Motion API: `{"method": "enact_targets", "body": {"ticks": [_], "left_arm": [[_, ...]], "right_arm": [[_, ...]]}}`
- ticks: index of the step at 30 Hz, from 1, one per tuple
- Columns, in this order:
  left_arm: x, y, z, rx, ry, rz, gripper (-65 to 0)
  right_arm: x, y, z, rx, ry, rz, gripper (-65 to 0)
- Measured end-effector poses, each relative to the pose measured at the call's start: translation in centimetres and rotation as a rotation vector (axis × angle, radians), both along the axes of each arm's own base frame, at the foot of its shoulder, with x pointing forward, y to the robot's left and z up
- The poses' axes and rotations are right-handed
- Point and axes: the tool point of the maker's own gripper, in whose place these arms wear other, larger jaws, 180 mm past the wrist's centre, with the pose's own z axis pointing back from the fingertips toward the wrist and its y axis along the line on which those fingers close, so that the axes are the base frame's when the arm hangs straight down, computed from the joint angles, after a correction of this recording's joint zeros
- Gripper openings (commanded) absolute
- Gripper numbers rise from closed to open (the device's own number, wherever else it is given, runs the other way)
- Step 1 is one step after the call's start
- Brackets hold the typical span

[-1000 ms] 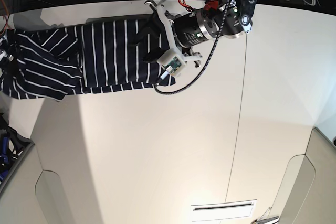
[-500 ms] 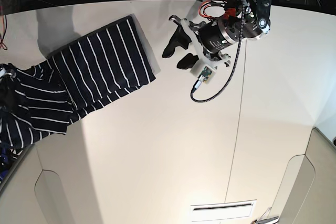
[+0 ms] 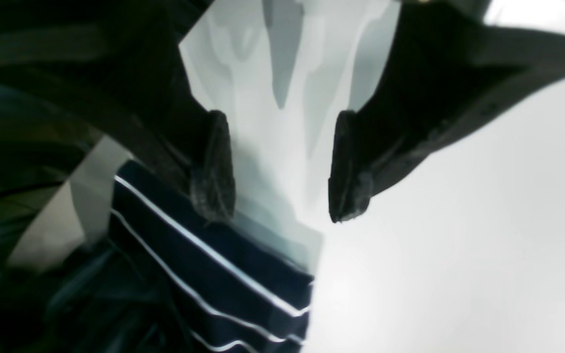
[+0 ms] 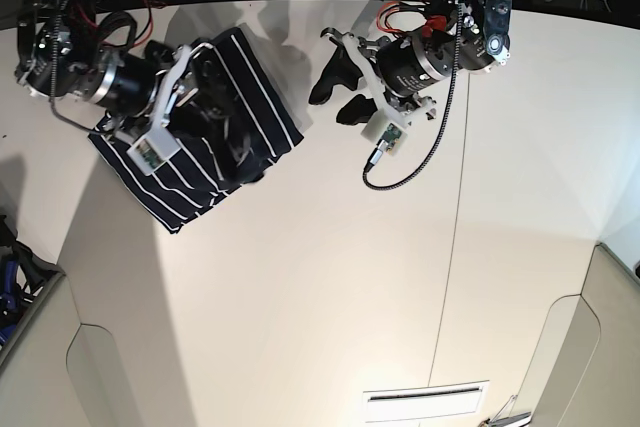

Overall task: Fold the T-shirt properly
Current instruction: 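Lift the folded bundle with the right gripper and fold it over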

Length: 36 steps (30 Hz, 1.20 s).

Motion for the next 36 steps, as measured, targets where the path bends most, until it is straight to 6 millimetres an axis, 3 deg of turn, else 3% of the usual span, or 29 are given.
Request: {"method": "enact_targets", "body": {"ticks": [5, 10, 15, 18, 22, 24, 26, 30, 34, 36], "left_arm": [[1.0, 2.8, 0.0, 0.015, -0.005, 0.084, -31.5], [1.9, 5.7, 0.9, -0.031, -0.019, 0.177, -31.6], [1.8, 5.6, 2.3, -0.137, -0.028, 0.168, -49.0], [1.5, 4.8, 3.1, -0.179, -0.021, 0.148, -52.1], [0.8, 2.0, 5.2, -0.251, -0.043, 0.064, -52.8], [-0.3, -0.2, 5.9, -0.272, -0.042, -0.003, -57.3], [-1.9, -2.8, 5.9, -0.289, -0.023, -0.083, -60.7], [-4.6, -7.6, 5.2, -0.232, -0.036, -0.246, -62.5], [-6.5, -12.6, 6.1, -0.216, -0.09, -0.356, -62.5], [-6.5, -14.3, 6.9, -0.208, -0.132, -0.371, -62.5]], "right_arm": [[-1.8, 3.2, -1.0, 0.024, 0.04, 0.106, -38.0], [-1.3, 3.7, 0.0, 0.048, -0.003, 0.102, -38.1], [2.6, 1.8, 2.5, 0.044, -0.109, 0.035, -38.1], [5.2, -0.2, 4.4, 0.039, -0.181, -0.042, -38.1], [8.4, -4.2, 6.9, 0.006, -0.287, -0.179, -41.5], [9.5, -6.0, 7.4, 0.01, -0.333, -0.244, -51.9], [9.9, -7.5, 6.7, 0.009, -0.323, -0.299, -64.4], [11.3, -8.7, 4.5, 0.034, -0.26, -0.342, -65.0], [13.7, -10.0, 2.5, 0.07, -0.192, -0.397, -65.0], [14.5, -10.7, 1.0, 0.079, -0.141, -0.429, -65.0]]}}
